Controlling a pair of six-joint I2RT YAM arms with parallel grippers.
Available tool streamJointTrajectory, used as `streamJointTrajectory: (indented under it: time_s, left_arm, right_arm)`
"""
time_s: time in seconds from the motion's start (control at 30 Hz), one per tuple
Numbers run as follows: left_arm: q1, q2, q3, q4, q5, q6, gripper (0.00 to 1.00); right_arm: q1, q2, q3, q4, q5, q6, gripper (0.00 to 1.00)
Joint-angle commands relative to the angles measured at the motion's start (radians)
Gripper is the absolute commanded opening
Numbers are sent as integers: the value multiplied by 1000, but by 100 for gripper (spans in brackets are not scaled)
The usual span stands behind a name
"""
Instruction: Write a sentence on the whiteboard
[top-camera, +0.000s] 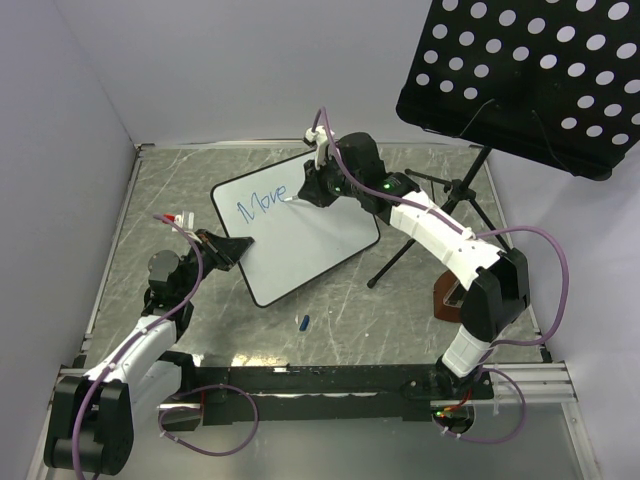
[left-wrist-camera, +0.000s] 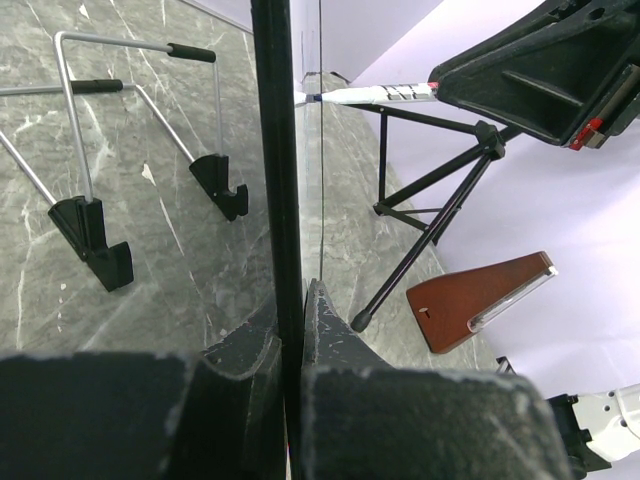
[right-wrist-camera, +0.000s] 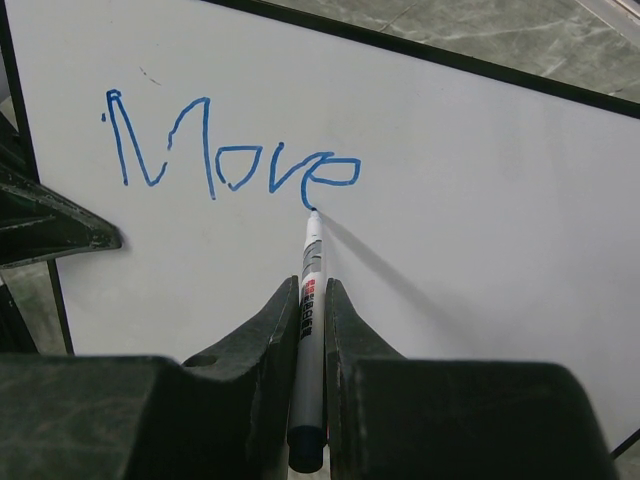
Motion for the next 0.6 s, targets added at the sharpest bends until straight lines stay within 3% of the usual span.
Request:
streamJointTrajectory:
  time_s: [0.0, 0.23, 0.57]
  left_arm:
    - [-11, 0, 20, 25, 67, 130, 1]
    - [-11, 1, 16, 30, 67, 130, 1]
    - [-11, 3, 17, 34, 69, 132, 1]
  right_arm:
    - [-13, -3, 34, -29, 66, -18, 0]
    - [-35, -9, 115, -46, 74, -35, 0]
    - [-46, -96, 100, -18, -41, -61, 0]
